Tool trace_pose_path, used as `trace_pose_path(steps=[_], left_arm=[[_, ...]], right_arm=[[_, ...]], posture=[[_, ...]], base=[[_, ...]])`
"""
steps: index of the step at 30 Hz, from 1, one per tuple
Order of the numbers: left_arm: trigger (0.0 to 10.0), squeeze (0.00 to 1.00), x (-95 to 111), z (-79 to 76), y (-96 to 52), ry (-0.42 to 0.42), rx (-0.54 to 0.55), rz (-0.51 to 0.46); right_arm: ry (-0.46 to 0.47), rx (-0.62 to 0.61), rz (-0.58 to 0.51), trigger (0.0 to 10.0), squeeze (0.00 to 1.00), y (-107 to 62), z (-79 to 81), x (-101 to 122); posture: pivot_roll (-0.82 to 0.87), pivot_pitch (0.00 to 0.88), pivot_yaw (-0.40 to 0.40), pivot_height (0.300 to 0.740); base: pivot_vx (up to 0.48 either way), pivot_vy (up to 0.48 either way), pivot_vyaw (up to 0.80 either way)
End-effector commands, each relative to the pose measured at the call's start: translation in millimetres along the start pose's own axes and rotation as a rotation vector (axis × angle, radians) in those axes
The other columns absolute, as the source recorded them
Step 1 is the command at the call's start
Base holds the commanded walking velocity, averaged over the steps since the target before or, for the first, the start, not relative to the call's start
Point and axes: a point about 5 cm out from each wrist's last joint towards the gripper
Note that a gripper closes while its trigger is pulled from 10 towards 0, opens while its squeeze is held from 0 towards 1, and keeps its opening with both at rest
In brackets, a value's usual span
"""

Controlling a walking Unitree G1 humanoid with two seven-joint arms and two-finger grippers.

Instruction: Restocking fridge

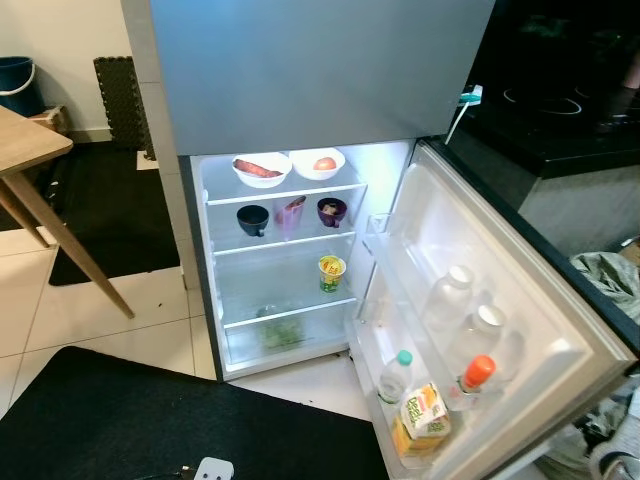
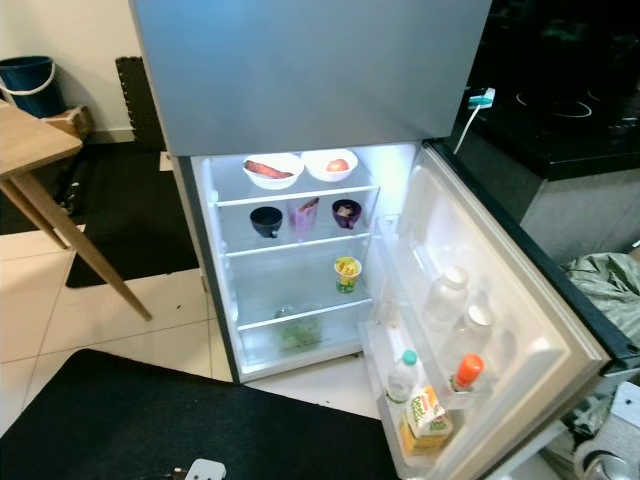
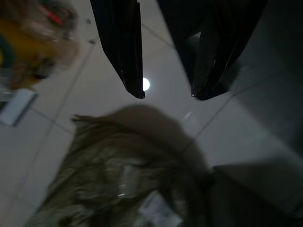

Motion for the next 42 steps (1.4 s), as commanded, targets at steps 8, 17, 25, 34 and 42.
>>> trace_pose_path(steps=[8,17,25,34,42], left_arm=[[10.0,0.0,-15,-4.1,-2.3,-0.008,-0.018,0.06],[10.0,0.0,-16,-3.2,-2.6,-0.001,-0.019,0.062],[10.0,0.0,-16,-2.7,-2.9,-0.001,-0.018,0.062],[10.0,0.0,-21,-3.7,-4.0,-0.009,-0.016,0.069],[10.0,0.0,-22,-3.6,-4.4,-0.011,-0.015,0.072]], right_arm=[[-0.037,0.368,0.045,10.0,0.0,-2.1,42.9,-17],[-0.071,0.987,0.189,10.0,0.0,-24.5,116.7,-48],[-0.087,1.581,0.269,10.0,0.0,-64.6,190.0,-60],[-0.226,1.123,0.172,10.0,0.0,-35.7,178.2,-54],[-0.408,0.81,0.243,10.0,0.0,-25.5,140.4,-74]], posture=[[-0.06,0.0,-0.068,0.74],[-0.06,0.0,-0.07,0.74],[-0.05,0.0,-0.07,0.74],[-0.04,0.0,-0.074,0.74],[-0.04,0.0,-0.074,0.74]], base=[[0.0,0.0,0.0],[0.0,0.0,0.0],[0.0,0.0,0.0],[0.0,0.0,0.0],[0.0,0.0,0.0]])
Point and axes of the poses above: a point about 5 cm out from each wrist's last joint towards the gripper, its own y axis pointing out of the wrist towards the gripper, its own x axis along the axis of the wrist's last joint, z = x × y, and after that the axes turned 1 degree about y, right-handed
